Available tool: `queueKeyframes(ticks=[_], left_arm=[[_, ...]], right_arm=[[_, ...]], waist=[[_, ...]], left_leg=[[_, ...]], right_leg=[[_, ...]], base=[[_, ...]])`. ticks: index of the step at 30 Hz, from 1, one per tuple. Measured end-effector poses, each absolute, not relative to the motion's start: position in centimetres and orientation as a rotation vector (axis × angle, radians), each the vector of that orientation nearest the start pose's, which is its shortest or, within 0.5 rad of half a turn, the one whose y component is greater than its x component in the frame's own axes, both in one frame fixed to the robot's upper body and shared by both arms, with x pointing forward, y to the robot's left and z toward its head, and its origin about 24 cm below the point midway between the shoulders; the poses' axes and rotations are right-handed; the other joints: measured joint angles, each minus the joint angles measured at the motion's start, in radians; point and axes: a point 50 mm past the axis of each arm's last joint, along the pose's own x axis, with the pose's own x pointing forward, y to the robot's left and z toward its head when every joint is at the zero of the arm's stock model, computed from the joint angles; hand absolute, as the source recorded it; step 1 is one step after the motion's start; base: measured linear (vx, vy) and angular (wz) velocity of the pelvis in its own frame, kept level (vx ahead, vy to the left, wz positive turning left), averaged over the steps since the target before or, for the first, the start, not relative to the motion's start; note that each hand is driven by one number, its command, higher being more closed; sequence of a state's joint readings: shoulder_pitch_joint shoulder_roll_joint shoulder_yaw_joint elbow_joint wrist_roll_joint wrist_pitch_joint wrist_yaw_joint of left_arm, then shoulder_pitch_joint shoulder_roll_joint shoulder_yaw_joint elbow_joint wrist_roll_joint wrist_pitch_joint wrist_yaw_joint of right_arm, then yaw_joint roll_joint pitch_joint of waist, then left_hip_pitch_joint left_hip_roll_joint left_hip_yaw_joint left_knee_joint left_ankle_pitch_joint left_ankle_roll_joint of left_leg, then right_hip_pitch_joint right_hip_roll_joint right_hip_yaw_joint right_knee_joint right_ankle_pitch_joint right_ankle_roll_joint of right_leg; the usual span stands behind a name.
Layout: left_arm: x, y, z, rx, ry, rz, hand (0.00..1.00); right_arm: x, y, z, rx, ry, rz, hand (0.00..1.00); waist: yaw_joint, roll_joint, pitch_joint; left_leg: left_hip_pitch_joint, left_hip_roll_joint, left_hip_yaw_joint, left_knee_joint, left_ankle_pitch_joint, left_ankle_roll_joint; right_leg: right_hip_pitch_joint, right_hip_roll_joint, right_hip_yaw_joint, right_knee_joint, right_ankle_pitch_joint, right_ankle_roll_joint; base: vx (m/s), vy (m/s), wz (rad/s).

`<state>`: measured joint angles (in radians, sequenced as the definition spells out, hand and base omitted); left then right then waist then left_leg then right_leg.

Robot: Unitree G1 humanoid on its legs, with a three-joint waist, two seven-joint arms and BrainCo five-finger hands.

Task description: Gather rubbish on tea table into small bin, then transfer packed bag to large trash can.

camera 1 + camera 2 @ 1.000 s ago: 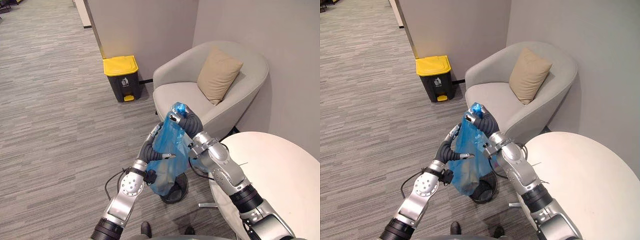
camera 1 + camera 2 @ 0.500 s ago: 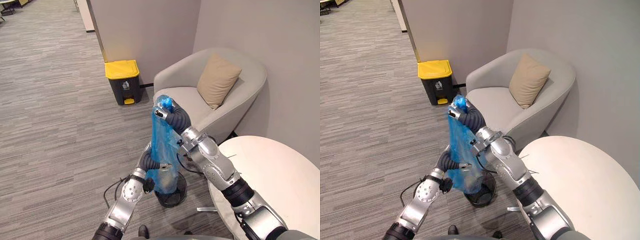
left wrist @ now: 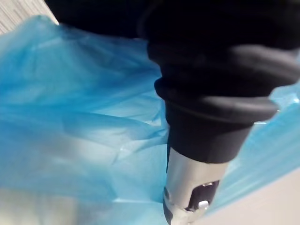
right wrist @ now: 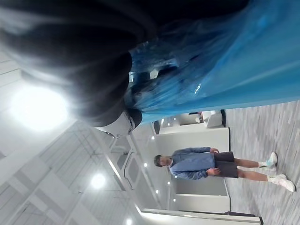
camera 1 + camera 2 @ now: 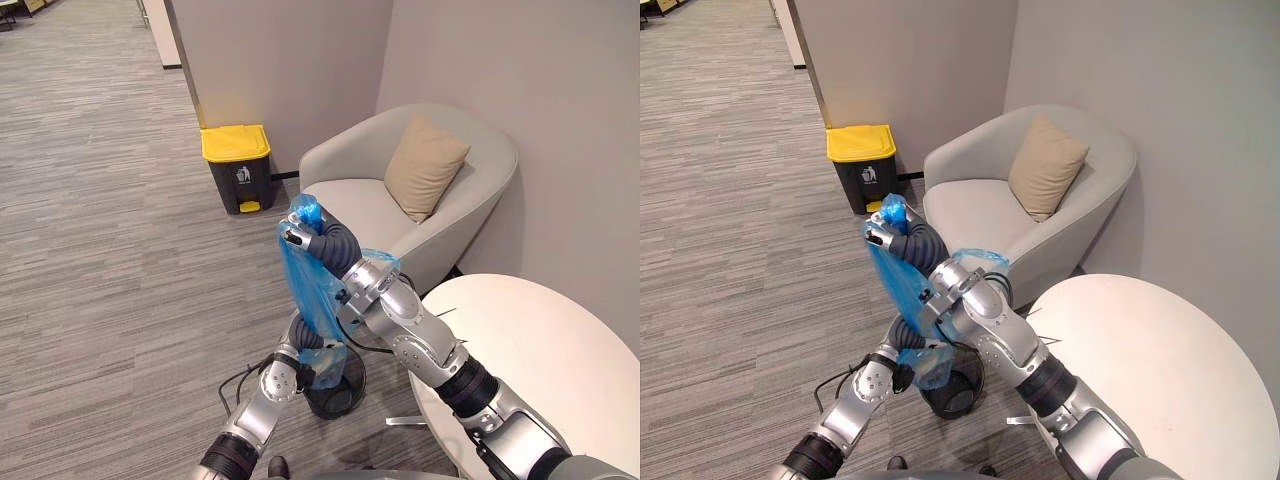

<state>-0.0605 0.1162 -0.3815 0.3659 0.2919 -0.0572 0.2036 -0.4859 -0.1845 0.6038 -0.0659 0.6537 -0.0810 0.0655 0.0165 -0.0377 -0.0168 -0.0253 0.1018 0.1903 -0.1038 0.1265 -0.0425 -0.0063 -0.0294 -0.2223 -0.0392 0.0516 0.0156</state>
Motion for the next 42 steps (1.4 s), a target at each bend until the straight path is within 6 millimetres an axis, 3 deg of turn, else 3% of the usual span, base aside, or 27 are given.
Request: queueKeyframes(ticks=[5, 13, 14, 19, 34, 38, 42], left_arm=[[24.1, 9.7, -2.6, 0.492, 0.165, -0.201, 0.00], [25.9, 8.5, -0.7, 0.506, 0.081, -0.170, 0.00], [26.1, 8.5, -0.5, 0.507, 0.073, -0.167, 1.00], [27.0, 8.2, 0.4, 0.515, 0.040, -0.143, 1.00], [27.5, 8.5, 0.3, 0.431, 0.078, -0.116, 1.00], [27.5, 9.0, 0.1, 0.401, 0.097, -0.093, 1.00], [26.6, 11.0, -0.9, 0.338, 0.150, -0.012, 1.00]], right_arm=[[26.2, 0.0, 15.7, 0.330, -0.310, 0.908, 1.00], [25.4, 2.0, 16.5, 0.390, -0.312, 0.979, 1.00], [25.3, 2.2, 16.5, 0.400, -0.308, 0.987, 1.00], [24.3, 3.6, 16.0, 0.398, -0.270, 1.055, 1.00], [24.0, 4.4, 15.3, 0.399, -0.240, 1.078, 1.00], [24.1, 3.8, 14.7, 0.396, -0.238, 1.059, 1.00], [25.2, 1.2, 13.8, 0.288, -0.282, 0.938, 1.00]], waist=[[-0.001, -0.001, 0.000], [0.001, -0.011, 0.004], [0.000, -0.012, 0.005], [-0.001, -0.020, 0.010], [-0.004, -0.021, 0.010], [-0.004, -0.022, 0.010], [-0.005, -0.028, 0.011]], left_leg=[[-0.001, 0.002, 0.000, 0.000, -0.002, -0.003], [-0.004, 0.004, -0.001, 0.000, 0.000, 0.000], [-0.004, 0.004, -0.001, 0.000, 0.000, 0.000], [-0.006, 0.005, -0.005, 0.000, 0.001, -0.002], [-0.006, 0.005, -0.013, 0.000, 0.004, -0.006], [-0.005, 0.005, -0.012, 0.000, 0.004, -0.006], [-0.002, 0.001, -0.009, 0.000, 0.003, -0.007]], right_leg=[[0.000, 0.002, 0.000, -0.003, 0.000, 0.000], [0.000, 0.006, 0.000, -0.009, 0.002, -0.004], [0.001, 0.006, 0.000, -0.010, 0.003, -0.004], [0.002, 0.010, -0.003, -0.015, 0.006, -0.009], [0.005, 0.010, -0.010, -0.014, 0.006, -0.009], [0.006, 0.010, -0.010, -0.013, 0.006, -0.009], [0.007, 0.009, -0.008, -0.012, 0.005, -0.008]], base=[[0.00, 0.000, 0.00], [0.00, 0.000, 0.00], [0.00, 0.000, 0.00], [0.00, 0.000, 0.00], [0.00, 0.000, 0.01], [0.00, 0.000, 0.00], [0.00, 0.000, -0.01]])
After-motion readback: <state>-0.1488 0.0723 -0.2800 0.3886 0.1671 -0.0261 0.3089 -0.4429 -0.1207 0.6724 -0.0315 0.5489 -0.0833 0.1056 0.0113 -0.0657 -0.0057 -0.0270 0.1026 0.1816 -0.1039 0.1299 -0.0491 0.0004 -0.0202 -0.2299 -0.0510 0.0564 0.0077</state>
